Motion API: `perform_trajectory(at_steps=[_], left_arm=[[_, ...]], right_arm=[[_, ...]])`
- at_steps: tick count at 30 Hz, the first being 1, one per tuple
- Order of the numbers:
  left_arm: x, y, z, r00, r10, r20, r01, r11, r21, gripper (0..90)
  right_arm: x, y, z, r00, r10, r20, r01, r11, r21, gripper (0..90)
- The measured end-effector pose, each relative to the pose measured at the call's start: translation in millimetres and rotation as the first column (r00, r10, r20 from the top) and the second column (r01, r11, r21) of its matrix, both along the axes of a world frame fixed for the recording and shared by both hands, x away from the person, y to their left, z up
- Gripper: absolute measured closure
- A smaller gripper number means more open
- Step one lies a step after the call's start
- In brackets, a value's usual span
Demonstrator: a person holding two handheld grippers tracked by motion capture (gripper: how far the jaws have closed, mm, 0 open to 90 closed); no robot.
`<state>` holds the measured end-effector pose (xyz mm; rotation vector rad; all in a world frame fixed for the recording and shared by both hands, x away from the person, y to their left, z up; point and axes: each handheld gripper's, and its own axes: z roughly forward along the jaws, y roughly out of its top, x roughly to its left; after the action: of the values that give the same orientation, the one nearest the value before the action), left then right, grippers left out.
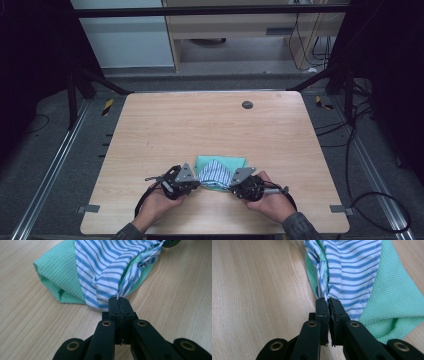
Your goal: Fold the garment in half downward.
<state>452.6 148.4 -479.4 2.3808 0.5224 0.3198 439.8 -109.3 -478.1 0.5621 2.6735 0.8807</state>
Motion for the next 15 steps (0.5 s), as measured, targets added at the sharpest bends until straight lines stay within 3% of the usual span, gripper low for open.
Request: perform_trajectory(at_steps=[15], left_arm=[[-10.5, 0.7, -3.2, 0.9997, -0.018, -0.015, 0.019, 0.9998, 0.006, 90.0]], right_arm=[[-2.4, -0.6, -4.0, 0.9997, 0.017, -0.019, -0.017, 0.9997, -0.016, 86.5]])
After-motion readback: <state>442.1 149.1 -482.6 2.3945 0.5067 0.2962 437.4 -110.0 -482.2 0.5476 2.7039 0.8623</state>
